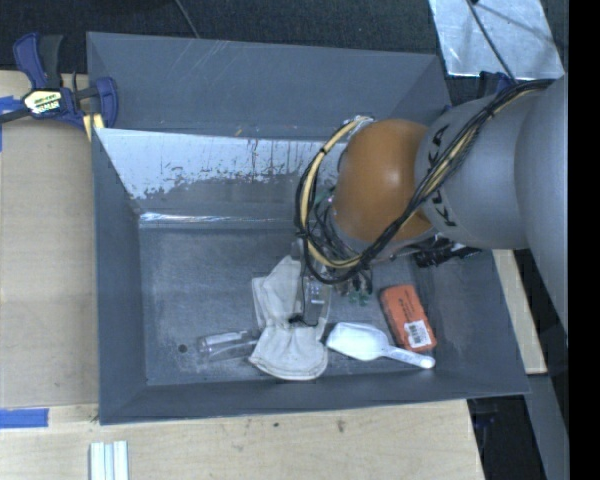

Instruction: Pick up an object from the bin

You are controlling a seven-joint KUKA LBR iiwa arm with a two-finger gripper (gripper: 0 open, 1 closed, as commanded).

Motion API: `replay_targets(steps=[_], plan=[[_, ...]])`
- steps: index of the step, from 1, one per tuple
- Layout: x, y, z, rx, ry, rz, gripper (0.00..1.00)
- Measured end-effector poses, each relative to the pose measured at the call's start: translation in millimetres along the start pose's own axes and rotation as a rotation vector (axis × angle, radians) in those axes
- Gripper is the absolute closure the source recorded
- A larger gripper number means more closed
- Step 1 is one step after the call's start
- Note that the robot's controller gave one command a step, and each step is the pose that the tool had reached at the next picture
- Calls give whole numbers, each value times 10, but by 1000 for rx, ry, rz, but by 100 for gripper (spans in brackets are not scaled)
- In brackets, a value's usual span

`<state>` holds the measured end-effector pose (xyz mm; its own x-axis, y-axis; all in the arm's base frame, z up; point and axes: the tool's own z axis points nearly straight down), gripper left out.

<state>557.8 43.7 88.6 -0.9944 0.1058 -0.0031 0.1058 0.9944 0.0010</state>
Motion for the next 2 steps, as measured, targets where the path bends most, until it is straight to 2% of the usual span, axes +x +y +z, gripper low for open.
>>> replay_targets(steps=[2], plan=[[-41, -9, -46, 0, -2, -6, 0]])
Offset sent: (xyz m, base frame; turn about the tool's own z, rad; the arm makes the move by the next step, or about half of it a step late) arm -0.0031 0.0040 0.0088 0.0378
